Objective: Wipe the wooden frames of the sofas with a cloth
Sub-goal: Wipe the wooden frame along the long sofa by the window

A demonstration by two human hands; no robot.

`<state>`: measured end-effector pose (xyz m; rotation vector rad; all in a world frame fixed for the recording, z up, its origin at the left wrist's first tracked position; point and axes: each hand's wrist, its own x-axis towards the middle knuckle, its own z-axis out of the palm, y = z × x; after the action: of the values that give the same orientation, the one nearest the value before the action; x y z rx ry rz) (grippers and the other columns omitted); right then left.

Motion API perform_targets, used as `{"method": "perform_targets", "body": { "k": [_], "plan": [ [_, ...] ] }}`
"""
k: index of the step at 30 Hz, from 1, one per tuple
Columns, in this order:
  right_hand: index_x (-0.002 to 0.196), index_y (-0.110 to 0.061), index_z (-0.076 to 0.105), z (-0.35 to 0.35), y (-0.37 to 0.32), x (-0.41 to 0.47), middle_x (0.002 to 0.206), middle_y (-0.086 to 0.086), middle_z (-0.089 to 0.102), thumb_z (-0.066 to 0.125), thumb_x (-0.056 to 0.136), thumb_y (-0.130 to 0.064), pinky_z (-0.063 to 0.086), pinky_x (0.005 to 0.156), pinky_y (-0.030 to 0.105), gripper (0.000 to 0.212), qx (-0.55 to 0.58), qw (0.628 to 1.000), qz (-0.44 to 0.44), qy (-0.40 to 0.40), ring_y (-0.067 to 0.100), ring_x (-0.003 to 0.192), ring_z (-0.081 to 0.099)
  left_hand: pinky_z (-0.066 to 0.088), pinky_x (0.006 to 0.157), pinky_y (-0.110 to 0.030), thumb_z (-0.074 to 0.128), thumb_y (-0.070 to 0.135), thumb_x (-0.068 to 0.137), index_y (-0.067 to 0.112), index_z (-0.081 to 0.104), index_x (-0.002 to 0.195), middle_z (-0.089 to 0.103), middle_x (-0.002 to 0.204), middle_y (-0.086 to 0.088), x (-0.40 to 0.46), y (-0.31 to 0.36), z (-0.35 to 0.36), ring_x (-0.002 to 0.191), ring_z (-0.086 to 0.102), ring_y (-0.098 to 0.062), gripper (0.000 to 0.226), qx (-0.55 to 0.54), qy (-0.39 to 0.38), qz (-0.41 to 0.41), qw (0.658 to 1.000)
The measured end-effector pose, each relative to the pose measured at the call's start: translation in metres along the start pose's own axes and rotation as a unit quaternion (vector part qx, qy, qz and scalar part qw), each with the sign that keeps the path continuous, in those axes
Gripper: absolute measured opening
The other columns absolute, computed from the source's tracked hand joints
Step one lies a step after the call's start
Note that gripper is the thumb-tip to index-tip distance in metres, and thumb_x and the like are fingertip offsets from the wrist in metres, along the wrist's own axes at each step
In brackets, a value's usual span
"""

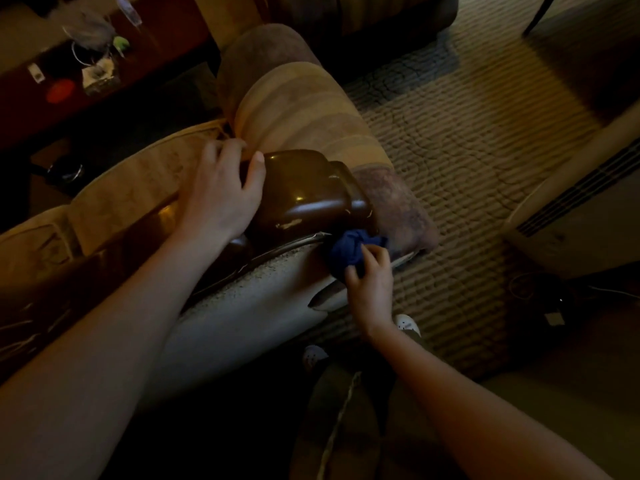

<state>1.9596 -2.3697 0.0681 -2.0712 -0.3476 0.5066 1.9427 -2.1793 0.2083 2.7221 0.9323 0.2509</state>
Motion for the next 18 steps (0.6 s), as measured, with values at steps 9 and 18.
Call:
{"method": "perform_targets", "body": {
  "k": [9, 18],
  "plan": [
    [0.123, -0.007, 0.057, 0.014, -0.034, -0.019, 0.119, 0.012, 0.050, 0.042, 0.084, -0.032, 0.045, 0.087, 0.034, 0.048, -0.019, 0.990, -0.131, 0.043, 0.026, 0.109, 0.050, 0.037, 0.098, -0.049, 0.034, 0.042, 0.098, 0.015, 0.053, 0.120, 0.050, 0.121, -0.015, 0.000, -0.003, -0.001, 0.113, 0.047, -0.033, 0.040, 0.019, -0.016, 0.010, 1.000],
    [0.132, -0.009, 0.051, 0.010, -0.011, -0.009, 0.118, 0.017, 0.051, 0.042, 0.086, -0.033, 0.051, 0.076, 0.040, 0.053, -0.089, 0.984, -0.144, 0.045, 0.031, 0.102, 0.055, 0.038, 0.096, -0.050, 0.029, 0.049, 0.092, 0.015, 0.054, 0.112, 0.054, 0.115, -0.014, 0.001, -0.003, 0.000, 0.110, 0.049, -0.032, 0.047, 0.023, -0.016, 0.008, 1.000]
  ]
}}
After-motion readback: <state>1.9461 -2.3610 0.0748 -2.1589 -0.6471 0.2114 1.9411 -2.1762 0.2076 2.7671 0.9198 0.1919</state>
